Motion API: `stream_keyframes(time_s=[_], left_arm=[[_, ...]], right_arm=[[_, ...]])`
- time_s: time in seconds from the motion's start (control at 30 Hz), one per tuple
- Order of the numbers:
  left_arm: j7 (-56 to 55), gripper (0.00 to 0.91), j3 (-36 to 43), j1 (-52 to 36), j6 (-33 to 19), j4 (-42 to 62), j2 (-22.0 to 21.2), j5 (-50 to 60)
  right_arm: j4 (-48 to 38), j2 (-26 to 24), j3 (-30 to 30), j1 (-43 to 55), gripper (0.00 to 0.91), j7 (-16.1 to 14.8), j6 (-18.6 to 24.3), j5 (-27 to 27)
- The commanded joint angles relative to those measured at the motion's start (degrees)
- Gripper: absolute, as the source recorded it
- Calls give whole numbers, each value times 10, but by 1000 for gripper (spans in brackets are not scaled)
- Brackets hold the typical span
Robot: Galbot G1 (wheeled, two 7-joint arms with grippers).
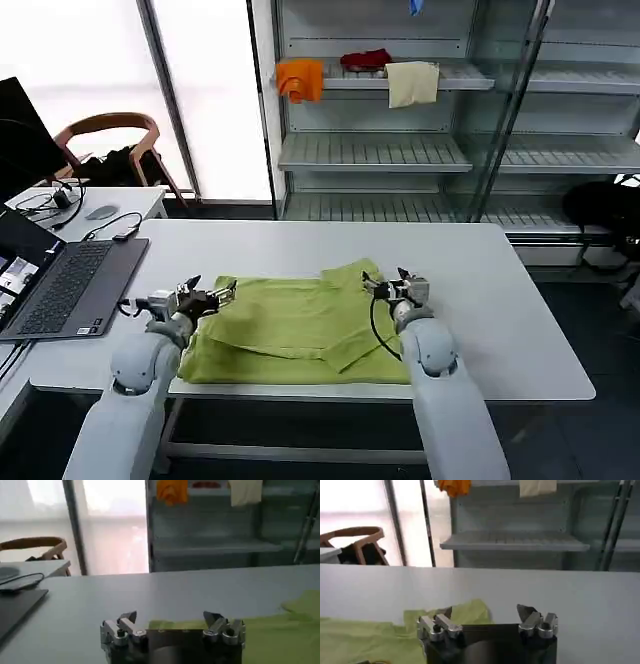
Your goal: Fold and organize the clothes.
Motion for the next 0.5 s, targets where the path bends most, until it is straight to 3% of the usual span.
stream_keyframes(time_s=[0.03,0.5], left_arm=[[10,907,29,-74,3,112,6,20],[16,887,23,-79,3,139,1,32]], right_arm=[[-110,20,-2,71,907,-4,0,-13],[-169,45,3,103,907,1,2,-63]])
